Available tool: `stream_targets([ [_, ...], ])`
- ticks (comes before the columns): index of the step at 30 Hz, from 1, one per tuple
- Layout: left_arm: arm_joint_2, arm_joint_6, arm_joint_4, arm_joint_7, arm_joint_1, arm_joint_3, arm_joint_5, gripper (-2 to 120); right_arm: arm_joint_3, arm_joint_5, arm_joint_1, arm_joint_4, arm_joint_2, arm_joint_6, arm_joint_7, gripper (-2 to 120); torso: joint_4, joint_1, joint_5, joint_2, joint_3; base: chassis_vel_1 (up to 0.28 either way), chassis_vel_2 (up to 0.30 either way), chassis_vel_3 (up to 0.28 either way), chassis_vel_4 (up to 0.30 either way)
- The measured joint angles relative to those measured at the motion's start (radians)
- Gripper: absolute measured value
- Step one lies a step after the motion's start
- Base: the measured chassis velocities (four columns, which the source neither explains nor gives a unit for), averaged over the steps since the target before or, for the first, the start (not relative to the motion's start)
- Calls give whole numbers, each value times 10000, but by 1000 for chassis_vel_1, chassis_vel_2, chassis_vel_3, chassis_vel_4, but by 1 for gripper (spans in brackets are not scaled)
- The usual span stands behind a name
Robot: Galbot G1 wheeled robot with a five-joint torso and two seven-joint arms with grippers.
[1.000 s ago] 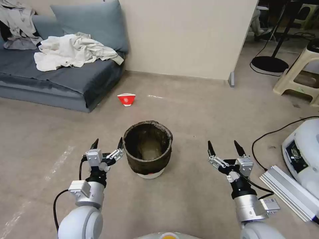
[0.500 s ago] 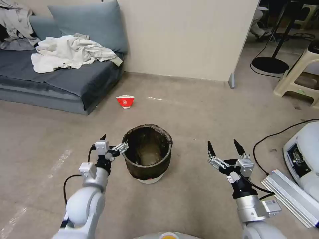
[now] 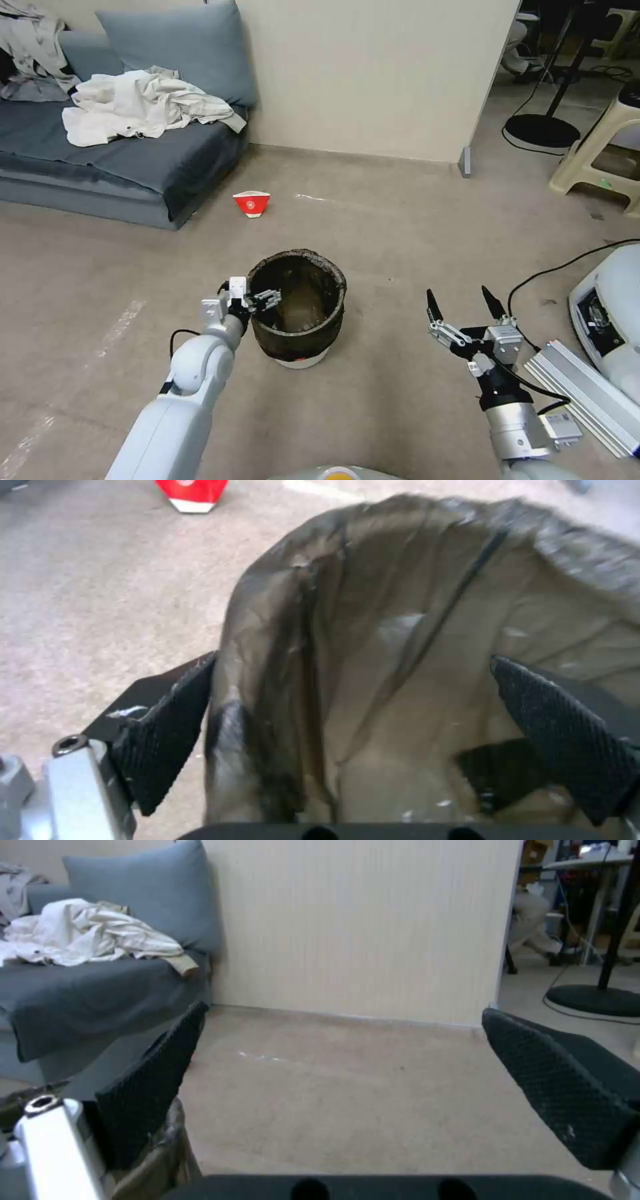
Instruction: Pick up the trash can from the floor.
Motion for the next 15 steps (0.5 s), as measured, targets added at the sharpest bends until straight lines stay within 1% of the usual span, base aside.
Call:
stream_targets([
  [3,-6,81,173,-92,-158,49,159,100,16,-53,-59,11,1,65,-14,100,1,0,1,0,-1,0,0,0,0],
  [7,10,490,327,-166,-284,35,201,100,18,-71,-86,37,14,113,-34,100,3,0,7,1,-3,0,0,0,0],
  [15,57,604,374,-186,-165,-15,126,100,-36,-72,-54,-12,13,141,-77,100,3,-3,7,3,-4,0,0,0,0],
])
